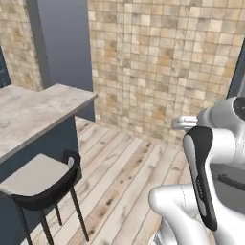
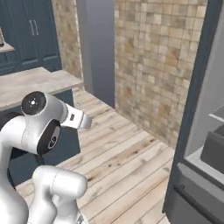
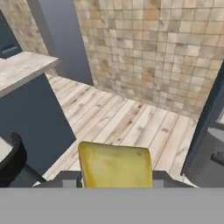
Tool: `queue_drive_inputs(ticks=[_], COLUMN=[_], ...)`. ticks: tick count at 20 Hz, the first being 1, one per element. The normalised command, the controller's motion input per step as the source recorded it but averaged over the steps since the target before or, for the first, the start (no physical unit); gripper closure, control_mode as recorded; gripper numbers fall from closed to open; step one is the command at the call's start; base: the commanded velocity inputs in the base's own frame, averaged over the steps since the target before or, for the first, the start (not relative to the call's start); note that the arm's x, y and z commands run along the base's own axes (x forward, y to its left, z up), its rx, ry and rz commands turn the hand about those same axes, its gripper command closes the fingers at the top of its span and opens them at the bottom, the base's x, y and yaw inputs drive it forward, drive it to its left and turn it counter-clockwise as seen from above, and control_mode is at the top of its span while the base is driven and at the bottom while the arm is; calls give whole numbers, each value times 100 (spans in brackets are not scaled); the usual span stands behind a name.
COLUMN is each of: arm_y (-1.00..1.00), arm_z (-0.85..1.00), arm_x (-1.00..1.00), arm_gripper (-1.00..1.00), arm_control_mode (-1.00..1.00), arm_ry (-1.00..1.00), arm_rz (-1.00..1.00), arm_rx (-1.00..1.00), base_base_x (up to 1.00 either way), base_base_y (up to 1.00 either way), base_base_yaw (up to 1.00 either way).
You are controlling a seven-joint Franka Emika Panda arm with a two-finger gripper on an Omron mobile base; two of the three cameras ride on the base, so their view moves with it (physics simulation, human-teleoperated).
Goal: Retrieve the sausage and cheese from the fridge and place them on the cutting board on the counter.
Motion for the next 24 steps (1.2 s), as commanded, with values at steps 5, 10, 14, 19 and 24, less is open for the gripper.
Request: queue_drive_inputs(ticks=[5,10,14,19,24], arm_y=[0,0,0,0,0], arm_z=[0,0,0,0,0], arm_x=[0,0,0,0,0], arm_gripper=[100,100,100,100,100], arm_control_mode=[100,100,100,100,100], arm_ry=[0,0,0,0,0], arm_rz=[0,0,0,0,0], arm_rx=[0,0,0,0,0], base_base_x=[-6,8,39,53,58], base_base_y=[5,0,1,9,15], base_base_yaw=[93,84,69,60,50])
